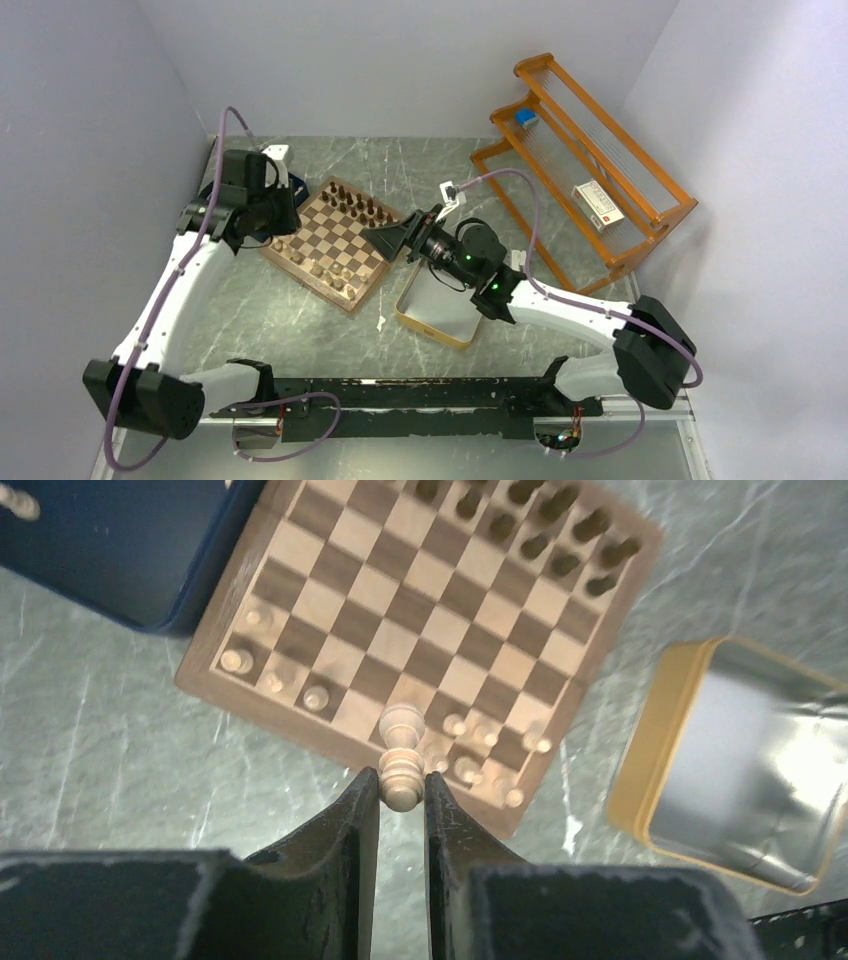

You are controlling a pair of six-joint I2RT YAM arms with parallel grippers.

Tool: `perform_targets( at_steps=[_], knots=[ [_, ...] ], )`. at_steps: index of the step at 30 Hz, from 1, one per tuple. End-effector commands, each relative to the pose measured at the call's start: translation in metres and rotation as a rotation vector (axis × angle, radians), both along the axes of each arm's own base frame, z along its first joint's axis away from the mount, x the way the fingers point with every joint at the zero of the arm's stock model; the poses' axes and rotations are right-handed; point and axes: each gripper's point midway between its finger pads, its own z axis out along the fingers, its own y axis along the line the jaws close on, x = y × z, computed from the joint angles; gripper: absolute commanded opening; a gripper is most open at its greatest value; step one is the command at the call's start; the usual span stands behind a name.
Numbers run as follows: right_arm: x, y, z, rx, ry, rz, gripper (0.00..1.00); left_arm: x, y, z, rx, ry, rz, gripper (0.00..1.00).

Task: Set up the chess pieces on the board
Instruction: Place the chess piece on the chessboard.

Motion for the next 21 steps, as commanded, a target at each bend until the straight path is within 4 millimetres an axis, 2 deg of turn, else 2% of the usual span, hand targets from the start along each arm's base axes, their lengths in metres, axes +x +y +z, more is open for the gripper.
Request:
perform_targets(
  at_steps=[1,6,13,18,21],
  knots=[
    [-0.014,-0.012,-0.028,-0.244,-0.109,0.052,1.0,-0.013,0.014,-0.027,0.136,0.166,-0.041,0.05],
    [-0.017,-0.023,-0.041,-0.333,-0.143,0.042,1.0,-0.012,0.021,-0.058,0.203,0.283,-0.031,0.05],
    [-0.009,-0.034,-0.058,-0.387,-0.094,-0.025,1.0,-0.007,0.017,-0.094,0.215,0.367,-0.052,0.05],
    [-0.001,-0.042,-0.06,-0.405,-0.075,-0.084,1.0,-0.006,0.018,-0.117,0.234,0.418,-0.054,0.05],
    [-0.002,-0.046,-0.055,-0.393,-0.086,-0.096,1.0,-0.003,0.017,-0.124,0.23,0.418,-0.045,0.05]
  ],
)
